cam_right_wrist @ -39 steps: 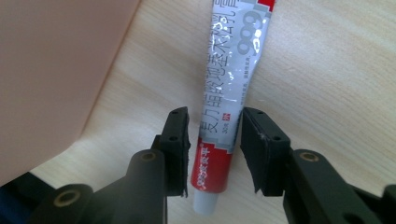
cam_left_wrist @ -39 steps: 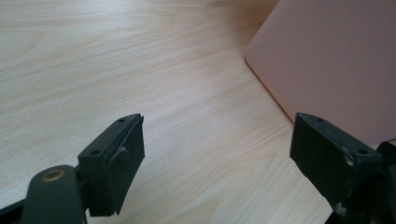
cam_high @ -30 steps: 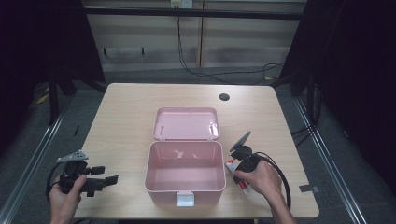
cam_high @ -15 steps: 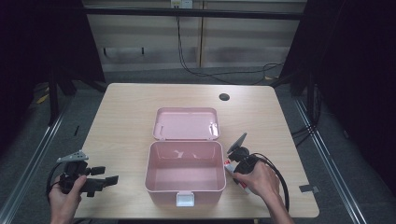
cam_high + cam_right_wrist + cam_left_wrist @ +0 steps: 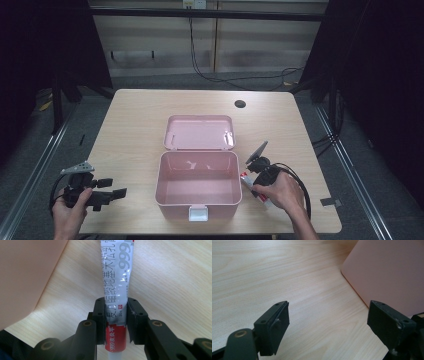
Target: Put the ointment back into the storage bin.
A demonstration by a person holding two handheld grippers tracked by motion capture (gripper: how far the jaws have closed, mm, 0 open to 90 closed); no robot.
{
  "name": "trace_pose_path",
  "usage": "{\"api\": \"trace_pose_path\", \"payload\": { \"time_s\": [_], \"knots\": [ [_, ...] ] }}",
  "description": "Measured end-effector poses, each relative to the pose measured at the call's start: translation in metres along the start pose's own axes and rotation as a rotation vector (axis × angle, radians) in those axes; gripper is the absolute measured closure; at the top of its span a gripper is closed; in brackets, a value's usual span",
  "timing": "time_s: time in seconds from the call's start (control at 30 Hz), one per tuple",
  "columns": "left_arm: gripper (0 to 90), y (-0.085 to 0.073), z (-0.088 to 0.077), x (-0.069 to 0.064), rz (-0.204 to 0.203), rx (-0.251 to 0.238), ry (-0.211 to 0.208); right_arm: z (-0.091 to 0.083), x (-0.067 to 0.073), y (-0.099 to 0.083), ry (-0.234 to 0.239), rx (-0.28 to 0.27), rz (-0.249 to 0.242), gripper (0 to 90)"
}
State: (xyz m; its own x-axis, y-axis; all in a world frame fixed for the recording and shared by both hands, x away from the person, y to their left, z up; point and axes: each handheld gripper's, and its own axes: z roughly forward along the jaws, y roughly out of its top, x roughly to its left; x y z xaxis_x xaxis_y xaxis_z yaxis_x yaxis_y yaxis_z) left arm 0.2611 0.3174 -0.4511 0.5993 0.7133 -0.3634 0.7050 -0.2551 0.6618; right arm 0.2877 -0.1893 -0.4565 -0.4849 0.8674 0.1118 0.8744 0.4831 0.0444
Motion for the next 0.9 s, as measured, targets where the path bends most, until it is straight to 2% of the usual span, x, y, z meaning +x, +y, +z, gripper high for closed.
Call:
{"api": "trace_pose_path", "payload": {
  "time_s": [0.2, 0.27, 0.53, 0.9],
  "knots": [
    [17.8, 0.000, 0.000, 0.000, -0.002, -0.002, 0.002, -0.011, -0.005, -0.006, 0.009, -0.027, -0.022, 71.5],
    [17.8, 0.000, 0.000, 0.000, -0.002, -0.004, 0.005, -0.015, -0.007, -0.011, 0.012, -0.029, -0.010, 71.5],
    [17.8, 0.000, -0.001, 0.000, -0.008, -0.008, 0.006, -0.019, -0.012, -0.020, 0.027, -0.014, -0.035, 71.6],
    [17.8, 0.000, 0.000, 0.000, -0.010, -0.005, 0.005, -0.044, -0.023, -0.032, 0.018, -0.048, -0.074, 71.4]
  ]
}}
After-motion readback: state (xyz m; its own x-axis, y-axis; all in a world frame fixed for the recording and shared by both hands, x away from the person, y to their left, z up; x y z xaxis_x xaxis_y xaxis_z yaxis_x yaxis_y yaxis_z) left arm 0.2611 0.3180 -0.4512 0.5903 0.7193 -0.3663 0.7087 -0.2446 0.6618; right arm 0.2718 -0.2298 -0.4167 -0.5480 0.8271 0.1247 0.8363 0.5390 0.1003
